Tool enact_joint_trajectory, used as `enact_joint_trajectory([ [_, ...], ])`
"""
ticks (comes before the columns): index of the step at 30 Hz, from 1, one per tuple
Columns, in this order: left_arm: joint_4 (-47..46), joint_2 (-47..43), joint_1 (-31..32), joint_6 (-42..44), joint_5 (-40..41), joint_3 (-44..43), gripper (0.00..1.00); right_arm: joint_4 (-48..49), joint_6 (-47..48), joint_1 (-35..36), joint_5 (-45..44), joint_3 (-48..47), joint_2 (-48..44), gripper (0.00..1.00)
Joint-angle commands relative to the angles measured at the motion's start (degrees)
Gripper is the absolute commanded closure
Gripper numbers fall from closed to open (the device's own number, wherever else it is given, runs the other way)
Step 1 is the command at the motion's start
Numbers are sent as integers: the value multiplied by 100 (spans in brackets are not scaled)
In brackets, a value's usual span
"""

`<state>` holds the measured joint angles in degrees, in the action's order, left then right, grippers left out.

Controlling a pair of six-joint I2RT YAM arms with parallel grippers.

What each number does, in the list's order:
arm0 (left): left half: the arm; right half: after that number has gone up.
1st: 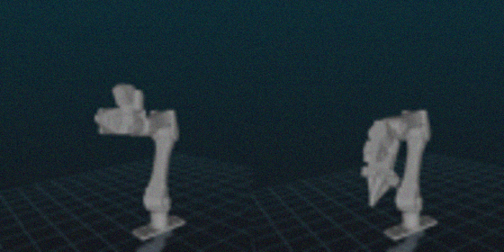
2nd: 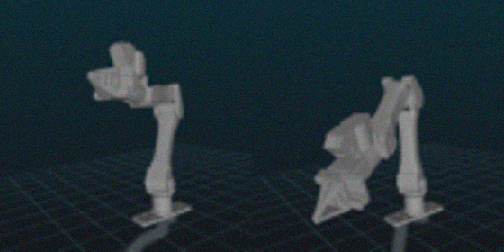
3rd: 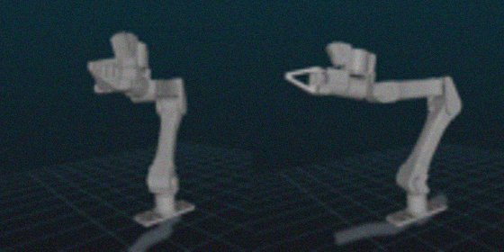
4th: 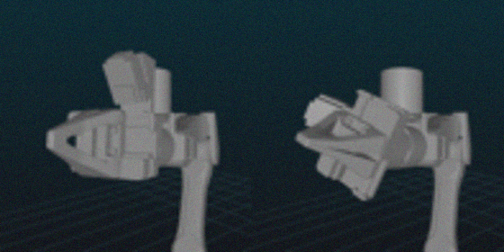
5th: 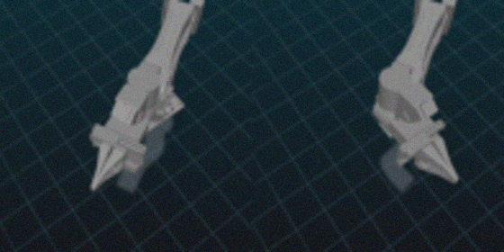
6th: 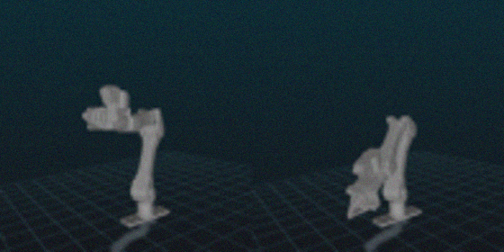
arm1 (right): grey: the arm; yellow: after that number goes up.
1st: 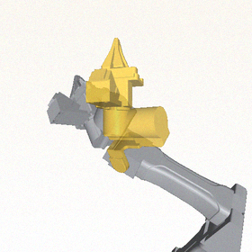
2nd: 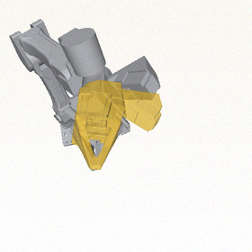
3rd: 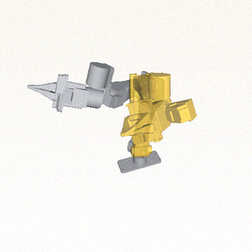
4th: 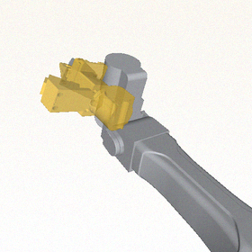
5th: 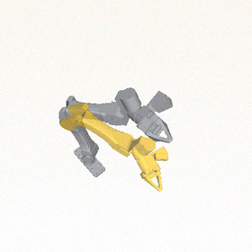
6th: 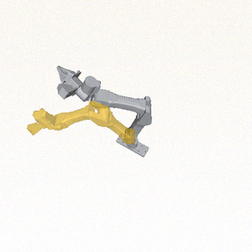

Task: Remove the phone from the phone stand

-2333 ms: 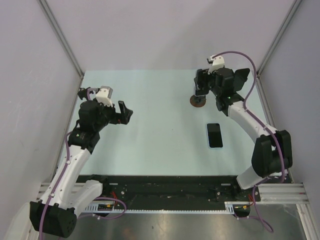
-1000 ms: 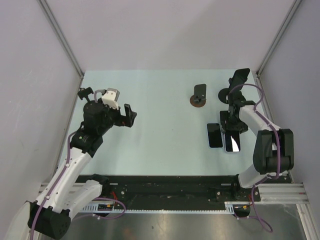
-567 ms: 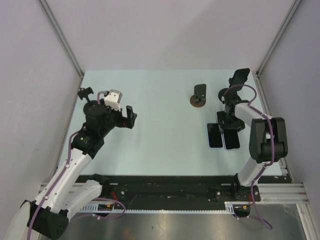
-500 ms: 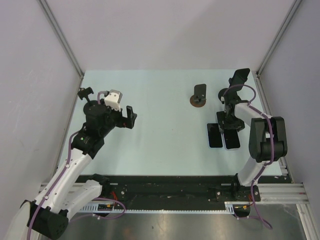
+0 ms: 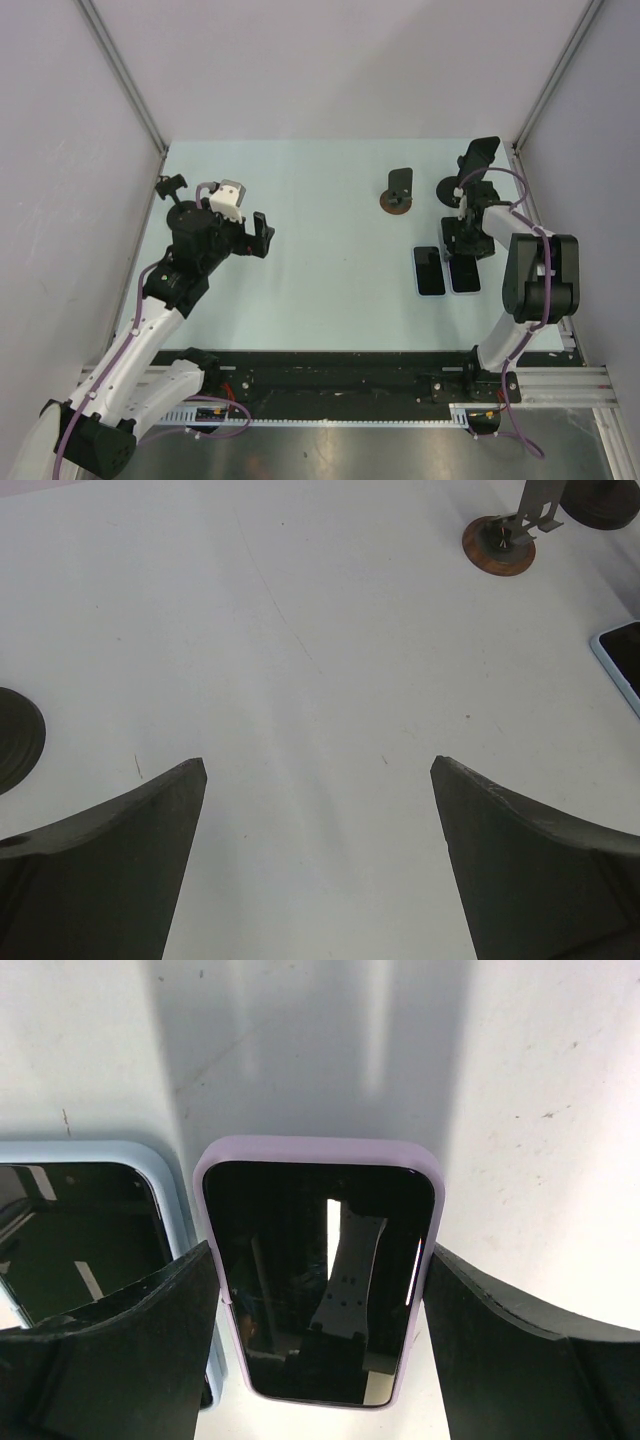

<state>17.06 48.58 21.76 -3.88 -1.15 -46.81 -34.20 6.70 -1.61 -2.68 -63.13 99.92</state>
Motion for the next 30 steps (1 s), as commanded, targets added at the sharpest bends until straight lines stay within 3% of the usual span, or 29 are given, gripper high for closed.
enact_joint_trajectory([
  [1,-115,-76,48,230,79,14,0,458,33,-129,408,-261,71,67],
  [4,-115,-85,39,230,88,22,0,352,16,-156,408,-261,150,60],
  [11,-115,-103,48,230,53,14,0,168,77,-208,637,-261,159,58],
  [13,-115,-112,48,230,44,14,0,141,69,-243,681,-252,168,52],
  [14,-115,-112,48,230,36,14,0,132,60,-252,698,-261,151,44],
  [22,-115,-94,48,221,-26,14,0,176,-37,-270,646,-287,-86,7],
  [25,-124,-94,48,212,-35,14,0,185,-116,-270,637,-287,-262,0],
  [30,-115,-50,48,203,-70,14,0,203,-292,-261,488,-296,-631,0],
])
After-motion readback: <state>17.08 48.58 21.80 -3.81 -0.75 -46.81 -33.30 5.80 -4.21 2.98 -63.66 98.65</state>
